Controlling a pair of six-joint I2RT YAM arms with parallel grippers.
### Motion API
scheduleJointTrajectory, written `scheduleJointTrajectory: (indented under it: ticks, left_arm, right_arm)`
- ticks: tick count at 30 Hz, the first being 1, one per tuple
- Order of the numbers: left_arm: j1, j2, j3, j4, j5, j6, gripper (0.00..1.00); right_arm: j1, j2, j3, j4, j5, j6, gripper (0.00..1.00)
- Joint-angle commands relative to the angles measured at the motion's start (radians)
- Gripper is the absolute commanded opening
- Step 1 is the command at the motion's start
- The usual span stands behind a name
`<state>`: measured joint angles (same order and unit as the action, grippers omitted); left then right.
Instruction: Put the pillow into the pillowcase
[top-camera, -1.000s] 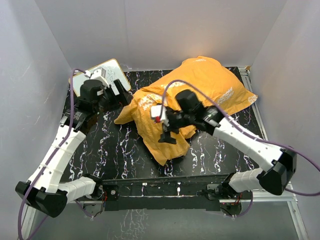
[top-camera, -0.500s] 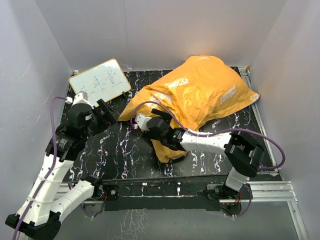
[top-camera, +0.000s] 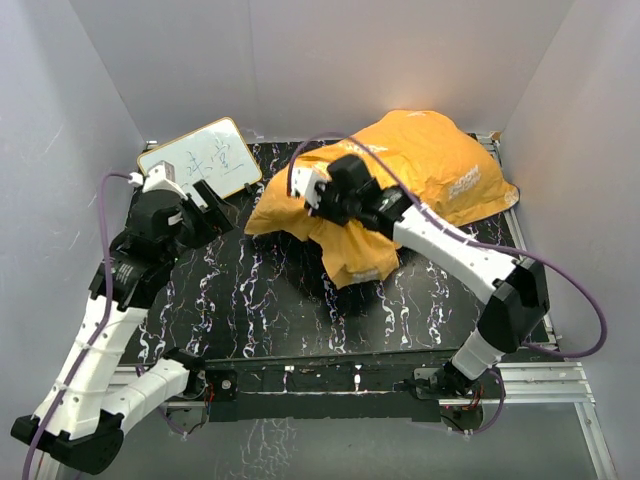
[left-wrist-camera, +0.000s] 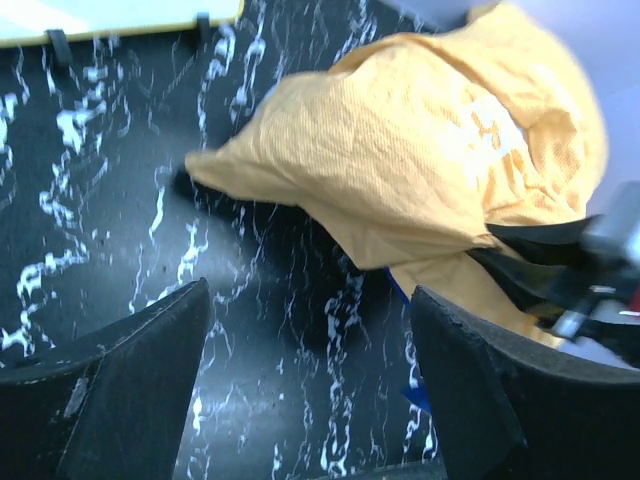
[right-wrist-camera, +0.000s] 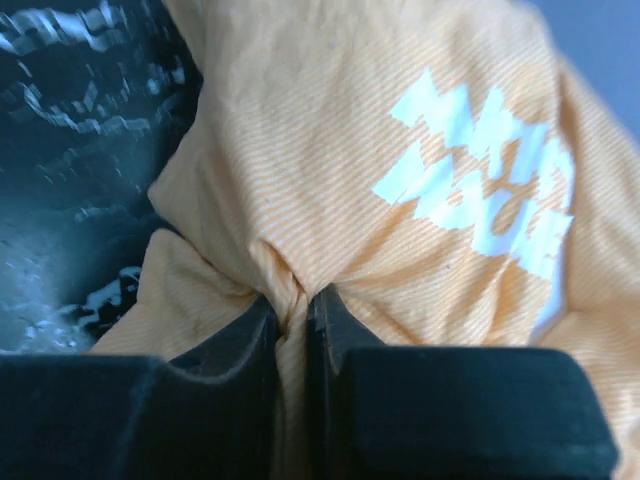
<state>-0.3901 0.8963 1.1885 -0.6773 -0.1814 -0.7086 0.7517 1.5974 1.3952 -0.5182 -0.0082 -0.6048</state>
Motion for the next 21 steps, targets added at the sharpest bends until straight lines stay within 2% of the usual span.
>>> scheduleJointTrajectory:
  ticks: [1,3,5,7,8,10,13,18,21]
  left_arm:
    - [0.0,-0.062,0.1,0.073,-0.1,0.084,0.78]
    - [0.001,-0.083,0.108,0.101,-0.143,0.104,0.78]
    - [0.0,-0.1,0.102,0.135,-0.178,0.124,0.77]
    - [0.0,-0.11,0.096,0.155,-0.204,0.13,0.77]
    - [0.0,-0.113,0.092,0.164,-0.211,0.132,0.77]
    - [0.001,-0.117,0.084,0.177,-0.214,0.131,0.77]
    - [0.0,-0.121,0.071,0.19,-0.189,0.118,0.77]
    - [0.0,-0.105,0.028,0.23,-0.076,0.109,0.77]
    - [0.0,-0.069,0.013,0.228,-0.002,0.096,0.78]
  right_arm:
    - [-0.002,-0.104,0.462,-0.067,-0.399,0.029,0.08]
    - [-0.002,-0.052,0.753,-0.078,-0.426,0.082,0.08]
    - [-0.004,0.005,0.961,-0.067,-0.429,0.085,0.08]
    - [-0.004,0.023,1.08,0.002,-0.399,0.07,0.08]
    - [-0.004,0.011,1.088,0.063,-0.367,0.051,0.08]
    - [-0.012,-0.032,1.048,0.182,-0.269,-0.003,0.08]
    - [-0.096,-0.088,0.933,0.226,-0.091,-0.099,0.08]
    - [-0.502,-0.285,0.375,0.341,-0.149,-0.038,0.08]
    - [-0.754,-0.273,0.207,0.34,-0.189,0.002,0.08]
